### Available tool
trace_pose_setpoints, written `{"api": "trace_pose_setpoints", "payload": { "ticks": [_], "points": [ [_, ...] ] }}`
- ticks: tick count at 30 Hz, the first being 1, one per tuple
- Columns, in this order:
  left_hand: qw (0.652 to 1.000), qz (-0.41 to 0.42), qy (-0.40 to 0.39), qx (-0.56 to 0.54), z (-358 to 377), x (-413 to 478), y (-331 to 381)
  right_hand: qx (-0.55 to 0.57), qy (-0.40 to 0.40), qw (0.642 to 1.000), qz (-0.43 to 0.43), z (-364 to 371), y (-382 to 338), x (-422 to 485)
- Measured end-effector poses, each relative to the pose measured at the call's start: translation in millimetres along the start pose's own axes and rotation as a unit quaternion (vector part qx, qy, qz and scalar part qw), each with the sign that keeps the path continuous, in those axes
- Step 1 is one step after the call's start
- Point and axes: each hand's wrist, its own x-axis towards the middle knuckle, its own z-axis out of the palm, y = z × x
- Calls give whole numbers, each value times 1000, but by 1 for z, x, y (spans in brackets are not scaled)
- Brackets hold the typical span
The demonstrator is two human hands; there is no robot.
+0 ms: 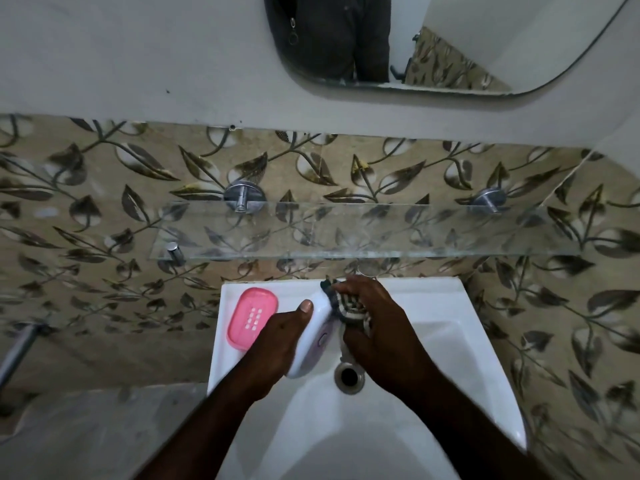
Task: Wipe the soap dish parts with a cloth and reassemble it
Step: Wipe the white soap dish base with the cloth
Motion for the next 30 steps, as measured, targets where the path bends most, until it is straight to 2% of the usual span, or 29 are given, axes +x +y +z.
{"api": "trace_pose_setpoints", "payload": {
  "ticks": [2, 6, 7, 8, 11, 12, 14, 17, 18, 20, 22, 23, 26, 28, 30],
  "points": [
    [1000, -9, 12, 8, 0, -2, 5, -1, -5, 1000, 9, 1, -4, -2],
    [998, 27, 51, 27, -3, -5, 3, -78, -33, 985, -147, 10, -12, -10],
    [997, 42, 51, 42, -2, -6, 3, -78, -44, 984, -157, 9, -10, -8],
    [996, 58, 40, 58, 2, -9, 9, -68, -47, 986, -143, 6, -6, -3],
    [995, 69, 54, 51, 11, -9, 12, -16, -24, 1000, -10, -1, 2, 8],
    [995, 68, 50, 50, 12, -10, 14, -20, -16, 1000, 1, 1, 0, 7],
    [995, 77, 37, 44, 9, -8, 12, -54, -9, 997, -50, 8, -6, 1],
    [993, 107, 32, 28, 5, -8, 9, -63, -44, 991, -106, 13, -9, -4],
    [993, 112, 39, 21, 6, -10, 11, -37, -45, 995, -84, 10, -7, 2],
    [991, 117, 60, -5, 7, -14, 12, 37, -23, 999, 17, 4, -2, 10],
    [989, 127, 74, 0, 6, -13, 15, 58, -6, 995, 78, 3, 1, 11],
    [988, 132, 74, 10, 6, -11, 16, 43, 1, 997, 71, 3, 0, 7],
    [988, 138, 57, 27, 2, -4, 21, -26, 15, 998, -51, 10, -14, -2],
    [990, 135, 45, 16, 0, -3, 20, -43, 5, 994, -103, 11, -18, 0],
    [989, 142, 48, 9, 1, -5, 17, 4, 8, 998, -69, 7, -18, 8]
  ]
}}
